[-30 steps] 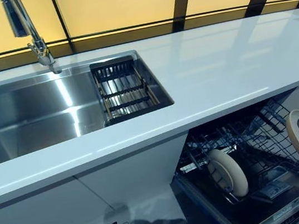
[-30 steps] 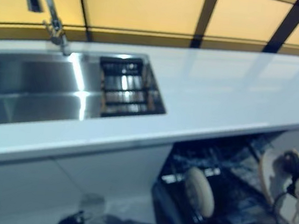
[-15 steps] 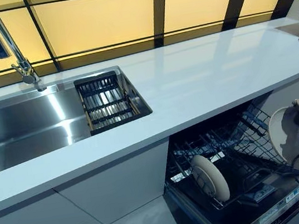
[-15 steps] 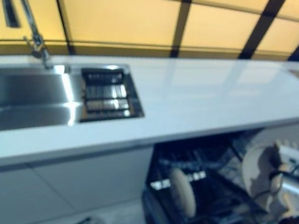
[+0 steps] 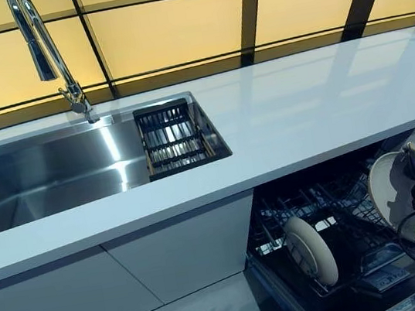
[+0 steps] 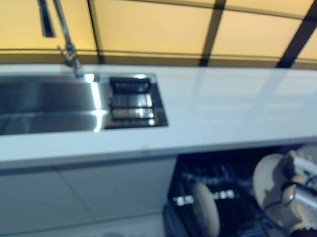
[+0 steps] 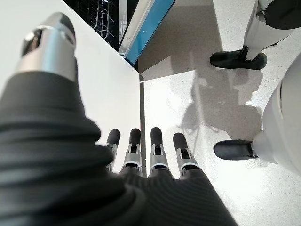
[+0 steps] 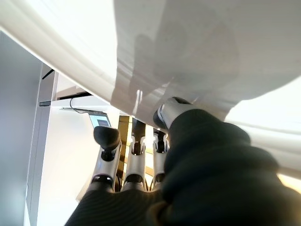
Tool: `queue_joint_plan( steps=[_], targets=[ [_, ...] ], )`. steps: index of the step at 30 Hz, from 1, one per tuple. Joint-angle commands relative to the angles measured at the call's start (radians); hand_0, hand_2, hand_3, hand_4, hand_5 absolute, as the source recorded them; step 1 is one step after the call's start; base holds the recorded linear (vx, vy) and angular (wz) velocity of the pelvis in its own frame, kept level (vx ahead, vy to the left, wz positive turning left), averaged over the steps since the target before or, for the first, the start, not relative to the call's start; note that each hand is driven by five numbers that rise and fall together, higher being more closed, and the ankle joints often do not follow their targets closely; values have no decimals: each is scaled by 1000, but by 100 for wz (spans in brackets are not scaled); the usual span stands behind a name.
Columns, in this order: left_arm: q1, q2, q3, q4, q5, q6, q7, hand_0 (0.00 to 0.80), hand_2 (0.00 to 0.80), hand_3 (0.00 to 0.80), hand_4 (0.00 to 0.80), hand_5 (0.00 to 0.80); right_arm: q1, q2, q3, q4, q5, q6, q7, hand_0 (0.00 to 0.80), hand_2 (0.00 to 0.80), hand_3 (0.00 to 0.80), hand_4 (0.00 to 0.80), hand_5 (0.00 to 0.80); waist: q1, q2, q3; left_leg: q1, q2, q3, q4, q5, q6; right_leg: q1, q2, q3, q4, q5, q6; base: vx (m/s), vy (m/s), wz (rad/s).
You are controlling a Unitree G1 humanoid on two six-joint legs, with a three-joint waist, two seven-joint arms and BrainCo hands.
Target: Take plates into dishwasher
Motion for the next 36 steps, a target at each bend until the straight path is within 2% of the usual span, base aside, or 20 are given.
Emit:
queue_joint_plan(
  steps=[1, 6, 14, 29, 36],
  targets=[
    [-41, 23, 12, -3, 2, -24, -19, 0, 0, 0, 0, 0, -123, -45, 16, -16, -42, 10, -17, 800, 800, 800, 800, 800, 18, -45, 2, -19, -56, -20, -3, -45, 73, -18, 9, 22, 47, -6, 44, 0, 0, 0],
    [-50, 20, 5, -3, 7, -19, -15, 0, 0, 0, 0, 0, -133, -44, 46, 10, -51, 23, 34, 800, 800, 800, 800, 800, 25, -53, 0, -21, -49, -23, -3, -42, 74, -17, 10, 18, 50, -7, 44, 11, -22, 1],
    [-55, 33, 8, -4, -4, -34, -21, 0, 0, 0, 0, 0, -140, 10, 86, 70, 1, 20, 73, 800, 800, 800, 800, 800, 40, -52, 9, -24, -49, -33, -3, -39, 72, -14, 7, 5, 47, -4, 43, -7, -17, 1],
    [-49, 57, -9, -55, -15, -44, -38, 0, 0, 0, 0, 0, -198, 82, 168, 188, -10, 55, 36, 800, 800, 800, 800, 800, 76, -23, 44, -63, -67, -58, -3, -23, 67, -26, 4, -22, 32, 9, 39, -45, -38, 9],
    [-67, 75, -33, -82, -25, -62, -29, 0, 0, 0, 0, 0, -257, 96, 206, 273, 0, 45, -10, 800, 800, 800, 800, 800, 87, -1, 83, -108, -74, -69, -3, -2, 64, -61, 8, -28, 29, 19, 37, -68, -52, 8]
  ],
)
